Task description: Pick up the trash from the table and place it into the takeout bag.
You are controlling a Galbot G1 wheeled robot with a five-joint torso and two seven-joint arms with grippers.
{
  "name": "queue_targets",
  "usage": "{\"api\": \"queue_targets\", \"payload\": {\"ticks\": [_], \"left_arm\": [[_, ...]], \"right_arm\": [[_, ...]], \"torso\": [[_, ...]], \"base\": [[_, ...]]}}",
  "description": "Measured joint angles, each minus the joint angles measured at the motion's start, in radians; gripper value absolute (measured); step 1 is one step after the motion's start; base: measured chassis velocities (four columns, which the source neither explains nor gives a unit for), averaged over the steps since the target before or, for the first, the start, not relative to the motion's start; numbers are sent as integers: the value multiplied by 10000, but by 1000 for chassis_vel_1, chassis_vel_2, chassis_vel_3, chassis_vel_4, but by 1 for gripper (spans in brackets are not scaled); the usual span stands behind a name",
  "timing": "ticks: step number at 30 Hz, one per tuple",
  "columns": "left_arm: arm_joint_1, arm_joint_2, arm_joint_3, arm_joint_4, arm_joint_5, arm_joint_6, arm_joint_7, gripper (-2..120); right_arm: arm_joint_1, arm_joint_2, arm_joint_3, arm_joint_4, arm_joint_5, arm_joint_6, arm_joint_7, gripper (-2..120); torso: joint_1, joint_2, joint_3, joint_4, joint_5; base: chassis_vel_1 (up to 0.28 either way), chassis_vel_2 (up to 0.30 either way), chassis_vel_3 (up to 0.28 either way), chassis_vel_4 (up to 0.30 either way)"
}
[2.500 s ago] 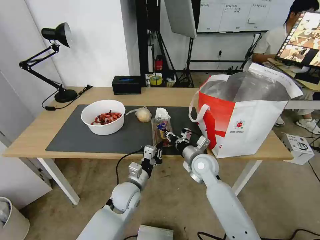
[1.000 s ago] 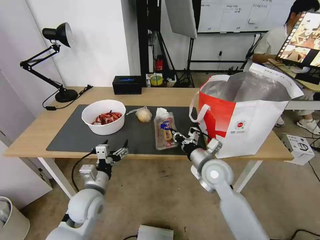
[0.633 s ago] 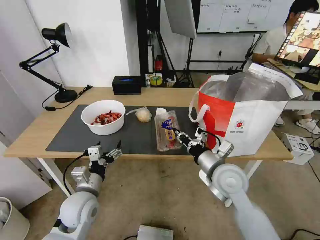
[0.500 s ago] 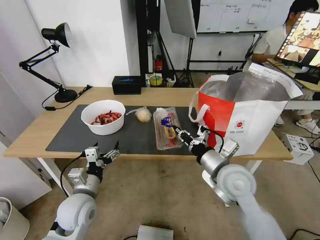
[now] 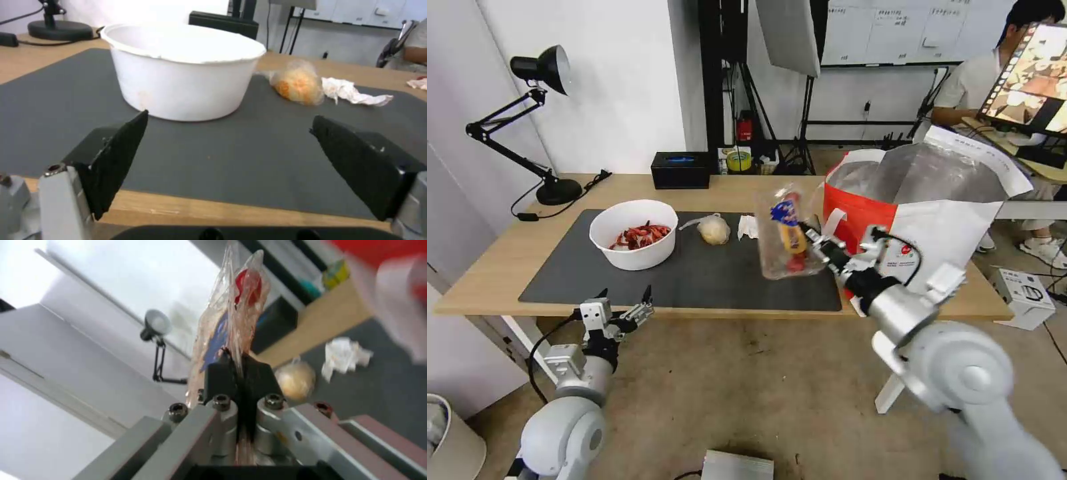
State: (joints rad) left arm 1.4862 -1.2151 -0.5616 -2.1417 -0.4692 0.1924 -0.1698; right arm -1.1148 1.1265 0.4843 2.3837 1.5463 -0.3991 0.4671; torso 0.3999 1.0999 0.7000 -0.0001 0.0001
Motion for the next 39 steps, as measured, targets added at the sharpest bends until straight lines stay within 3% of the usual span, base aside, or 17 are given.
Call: {"api": "queue_targets", "payload": {"ticks": [7, 13, 20, 30, 35, 39], "left_arm": [[71, -16, 0, -64, 10, -24, 54, 100], [81, -16, -16, -110, -16, -38, 64, 100], [163, -63, -81, -186, -77, -39, 76, 100], [241, -136, -442, -250, -318, -32, 76, 100], [292, -394, -505, -258, -275, -31, 83, 100], [339, -669, -540, -267, -158, -31, 93, 100]], "right_arm": [[-21, -694, 1056, 258, 896, 250, 38, 0], [325, -1739, 2051, 224, 2053, 637, 164, 0], [916, -2590, 2627, -183, 2941, 1023, 584, 0], [2440, -3842, 2691, -2040, 3987, 1143, 1435, 0], [3142, -4052, 2303, -2883, 4217, 1143, 1889, 0], [3858, -4138, 1936, -3531, 4694, 1119, 2879, 0]], "torso": [[0, 0, 0, -1, 2], [0, 0, 0, 0, 1], [0, 0, 0, 0, 1], [2, 1, 0, 0, 1], [2, 0, 1, 2, 1], [2, 0, 1, 1, 0]], "base": [[0, 0, 0, 0], [0, 0, 0, 0], [0, 0, 0, 0], [0, 0, 0, 0], [0, 0, 0, 0], [0, 0, 0, 0]]}}
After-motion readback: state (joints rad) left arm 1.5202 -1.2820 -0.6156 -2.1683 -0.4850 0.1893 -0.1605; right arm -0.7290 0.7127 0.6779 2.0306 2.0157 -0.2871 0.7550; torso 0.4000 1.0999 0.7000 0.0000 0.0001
